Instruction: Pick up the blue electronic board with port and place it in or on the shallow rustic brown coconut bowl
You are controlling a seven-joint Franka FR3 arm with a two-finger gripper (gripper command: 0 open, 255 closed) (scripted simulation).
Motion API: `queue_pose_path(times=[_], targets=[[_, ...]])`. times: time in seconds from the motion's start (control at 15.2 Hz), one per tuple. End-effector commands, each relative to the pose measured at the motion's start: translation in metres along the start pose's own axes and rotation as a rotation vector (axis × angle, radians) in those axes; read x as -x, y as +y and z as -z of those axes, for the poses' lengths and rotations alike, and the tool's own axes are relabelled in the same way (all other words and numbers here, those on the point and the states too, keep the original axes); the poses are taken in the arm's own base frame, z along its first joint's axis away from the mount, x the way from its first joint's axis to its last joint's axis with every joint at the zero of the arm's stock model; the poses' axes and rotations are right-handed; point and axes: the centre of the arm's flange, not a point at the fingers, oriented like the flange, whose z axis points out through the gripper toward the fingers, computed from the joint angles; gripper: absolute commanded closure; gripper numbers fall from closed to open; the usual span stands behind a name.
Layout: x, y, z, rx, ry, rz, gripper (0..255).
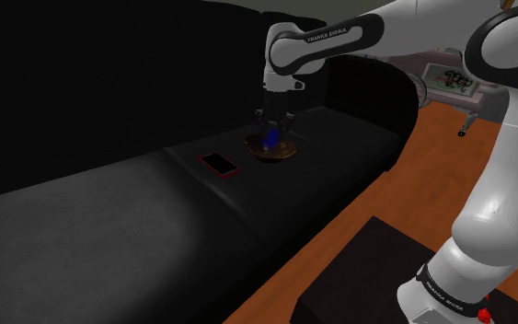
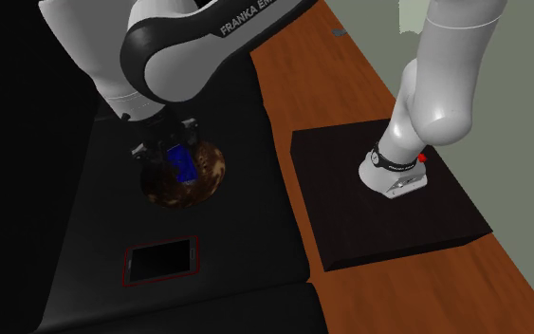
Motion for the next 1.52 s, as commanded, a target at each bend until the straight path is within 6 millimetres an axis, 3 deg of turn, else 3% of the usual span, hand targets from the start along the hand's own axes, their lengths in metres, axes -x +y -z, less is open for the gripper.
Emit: queue_pose_path(times=[0.0,0.46,0.53,0.86,1.12,1.45], targets=[[0.000,-0.001,-0.007,0.000,0.000,0.000,255],[0.000,-0.001,-0.007,0.000,0.000,0.000,255],[0.000,-0.001,-0.007,0.000,0.000,0.000,0],[0.000,-0.001,-0.007,0.000,0.000,0.000,0],[0.000,-0.001,0.043,0.000,0.000,0.000,0],[0.000,-0.001,0.043,0.000,0.000,0.000,0]])
